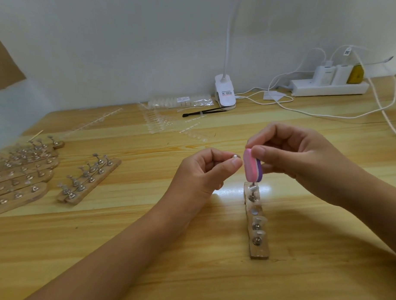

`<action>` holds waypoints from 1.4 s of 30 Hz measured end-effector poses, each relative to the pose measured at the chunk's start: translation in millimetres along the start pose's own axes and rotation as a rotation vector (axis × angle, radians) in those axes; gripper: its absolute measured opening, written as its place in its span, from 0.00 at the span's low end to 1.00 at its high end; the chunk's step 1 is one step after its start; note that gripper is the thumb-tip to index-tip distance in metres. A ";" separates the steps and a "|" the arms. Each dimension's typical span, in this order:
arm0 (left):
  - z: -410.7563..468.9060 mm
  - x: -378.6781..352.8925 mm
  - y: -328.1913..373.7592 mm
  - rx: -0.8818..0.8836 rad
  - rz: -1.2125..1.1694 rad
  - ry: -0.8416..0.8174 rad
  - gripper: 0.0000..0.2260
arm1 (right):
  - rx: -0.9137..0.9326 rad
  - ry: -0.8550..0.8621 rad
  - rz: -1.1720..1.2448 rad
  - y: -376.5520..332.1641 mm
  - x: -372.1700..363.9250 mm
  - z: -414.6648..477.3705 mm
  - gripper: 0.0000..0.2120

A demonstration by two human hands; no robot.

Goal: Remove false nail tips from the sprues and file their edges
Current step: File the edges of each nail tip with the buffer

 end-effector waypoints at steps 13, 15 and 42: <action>-1.0 -0.2 4.3 0.003 0.019 0.001 0.13 | 0.035 0.002 0.012 -1.5 2.0 -0.2 0.08; -1.1 -0.9 3.9 0.003 0.009 -0.004 0.11 | 0.022 -0.026 0.013 -2.6 1.5 0.1 0.09; -1.5 -0.8 6.5 -0.081 0.090 -0.019 0.10 | -0.060 -0.112 -0.120 -4.1 0.0 -1.3 0.13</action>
Point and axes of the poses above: each hand's wrist, its own z-axis towards the middle knuckle, its own x-axis out of the back of the hand, y = z × x, the point moved 7 cm from there along z, towards the middle knuckle, and after that the axes turned 8 degrees about z, right-handed, at the moved point
